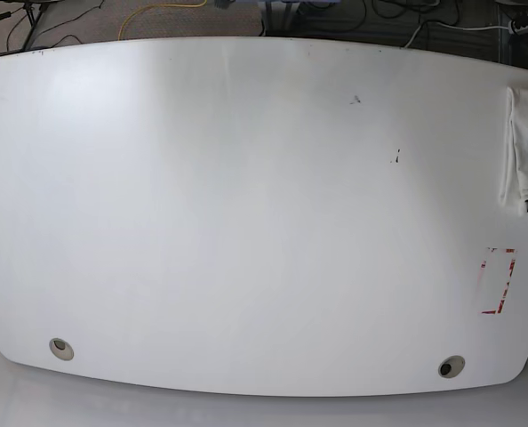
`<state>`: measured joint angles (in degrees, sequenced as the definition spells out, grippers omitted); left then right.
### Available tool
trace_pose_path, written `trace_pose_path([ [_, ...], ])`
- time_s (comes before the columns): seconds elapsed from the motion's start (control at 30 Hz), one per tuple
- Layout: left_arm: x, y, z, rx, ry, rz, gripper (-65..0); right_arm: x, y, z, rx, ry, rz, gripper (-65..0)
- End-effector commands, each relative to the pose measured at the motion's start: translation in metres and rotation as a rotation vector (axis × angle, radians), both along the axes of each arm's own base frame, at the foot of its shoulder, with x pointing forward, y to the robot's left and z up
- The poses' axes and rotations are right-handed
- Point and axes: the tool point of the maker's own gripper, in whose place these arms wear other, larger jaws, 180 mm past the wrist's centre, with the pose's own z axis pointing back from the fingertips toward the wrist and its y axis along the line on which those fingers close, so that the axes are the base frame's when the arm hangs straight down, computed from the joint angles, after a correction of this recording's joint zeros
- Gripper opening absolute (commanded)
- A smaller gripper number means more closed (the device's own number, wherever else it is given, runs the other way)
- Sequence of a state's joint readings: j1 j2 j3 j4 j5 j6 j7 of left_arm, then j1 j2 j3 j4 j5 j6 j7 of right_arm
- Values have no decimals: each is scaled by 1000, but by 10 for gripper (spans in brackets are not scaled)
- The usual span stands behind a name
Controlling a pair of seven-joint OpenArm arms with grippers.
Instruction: Layout the t-shirt on the table in an organized manner, then fold the t-shirt properly
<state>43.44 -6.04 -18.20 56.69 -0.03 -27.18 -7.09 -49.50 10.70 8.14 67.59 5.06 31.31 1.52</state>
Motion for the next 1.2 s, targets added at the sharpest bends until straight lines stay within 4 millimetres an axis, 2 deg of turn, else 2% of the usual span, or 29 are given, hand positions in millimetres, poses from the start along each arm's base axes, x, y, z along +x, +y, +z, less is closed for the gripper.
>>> trace_pose_path([
  [0.0, -4, -3, -9, -17, 23, 18, -496, -7, -1, -9, 14, 19, -18, -587],
  [0.13, 4, -7, -31, -25, 66, 4, -494, -1, -7, -31, -2, 48, -46, -587],
  [0.3, -2, -20, -57, -48, 162, -32, -494, 2, -16, -55, -35, 97, -85, -587],
  [0.4, 7, -27, -67, -69, 185, -26, -494, 19, -14, -62, -30, 87, -87, -587],
  [0.5, 12, -24, -73, -69, 208, -31, -494, 27, -9, -68, -23, 86, -76, -585],
  [0.63, 30, -15, -83, -17, 223, -34, -493, 34, -12, -79, -68, 102, -73, -583],
  [0.77, 31, -8, -90, 52, 268, -56, -493, 39, -16, -89, -103, 120, -65, -583],
  [1.0, 41, -17, -98, 54, 347, -121, -492, 53, -20, -101, -135, 144, -77, -582],
  [1.17, 49, -17, -98, 53, 372, -123, -492, 59, -21, -103, -143, 140, -82, -580],
])
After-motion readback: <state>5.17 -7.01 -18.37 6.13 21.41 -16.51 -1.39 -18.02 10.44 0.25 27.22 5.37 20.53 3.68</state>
